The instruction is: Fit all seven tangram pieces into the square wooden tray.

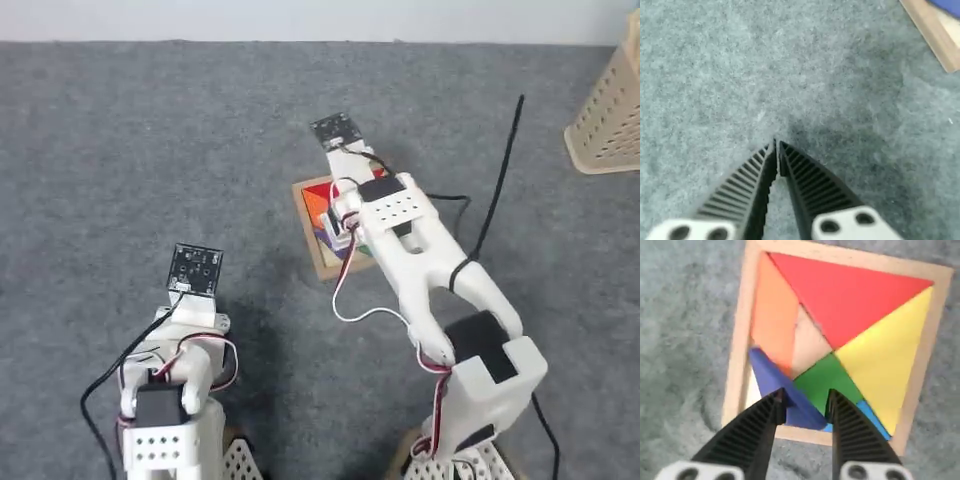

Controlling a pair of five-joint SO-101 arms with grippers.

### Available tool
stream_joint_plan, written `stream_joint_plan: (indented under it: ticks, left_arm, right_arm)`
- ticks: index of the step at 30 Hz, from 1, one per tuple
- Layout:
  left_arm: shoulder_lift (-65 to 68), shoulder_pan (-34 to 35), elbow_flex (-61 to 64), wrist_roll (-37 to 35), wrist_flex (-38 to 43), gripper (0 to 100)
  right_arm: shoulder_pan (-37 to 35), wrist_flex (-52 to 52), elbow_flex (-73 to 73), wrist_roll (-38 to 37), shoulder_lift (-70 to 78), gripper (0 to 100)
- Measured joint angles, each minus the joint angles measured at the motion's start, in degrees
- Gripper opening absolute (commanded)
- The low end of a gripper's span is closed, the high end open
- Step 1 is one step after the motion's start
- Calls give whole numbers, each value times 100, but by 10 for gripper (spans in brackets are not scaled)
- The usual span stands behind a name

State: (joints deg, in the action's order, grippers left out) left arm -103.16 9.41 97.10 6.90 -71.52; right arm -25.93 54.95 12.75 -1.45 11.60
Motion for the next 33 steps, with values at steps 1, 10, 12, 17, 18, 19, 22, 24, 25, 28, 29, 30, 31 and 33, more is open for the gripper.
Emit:
stream_joint_plan:
  ticks: [1, 10, 12, 17, 18, 19, 22, 24, 25, 28, 29, 30, 31, 33]
  left_arm:
    - [0, 0, 0, 0, 0, 12]
    - [0, 0, 0, 0, 0, 12]
    - [0, 0, 0, 0, 0, 12]
    - [0, 0, 0, 0, 0, 12]
    - [0, 0, 0, 0, 0, 12]
    - [0, 0, 0, 0, 0, 12]
    - [0, 0, 0, 0, 0, 12]
    - [0, 0, 0, 0, 0, 12]
    - [0, 0, 0, 0, 0, 12]
    - [0, 0, 0, 0, 0, 12]
    - [0, 0, 0, 0, 0, 12]
    - [0, 0, 0, 0, 0, 12]
    - [0, 0, 0, 0, 0, 12]
    - [0, 0, 0, 0, 0, 12]
  right_arm:
    - [53, 0, 0, 0, 0, 125]
    - [114, 0, -105, 0, 0, 124]
    - [132, 0, -105, 0, 0, 123]
    - [132, 0, -88, 0, 0, 123]
    - [132, 0, -35, 0, -9, 123]
    - [132, 0, 0, 0, -9, 123]
    - [26, 97, 9, 0, -9, 124]
    - [-141, 264, 18, 0, -9, 126]
    - [-211, 299, 18, 0, -9, 127]
    - [-325, 343, 18, 79, -9, 127]
    - [-352, 343, 18, 97, -9, 127]
    - [-360, 343, 18, 97, -9, 127]
    - [-369, 343, 18, 114, -9, 127]
    - [-360, 343, 18, 114, -9, 128]
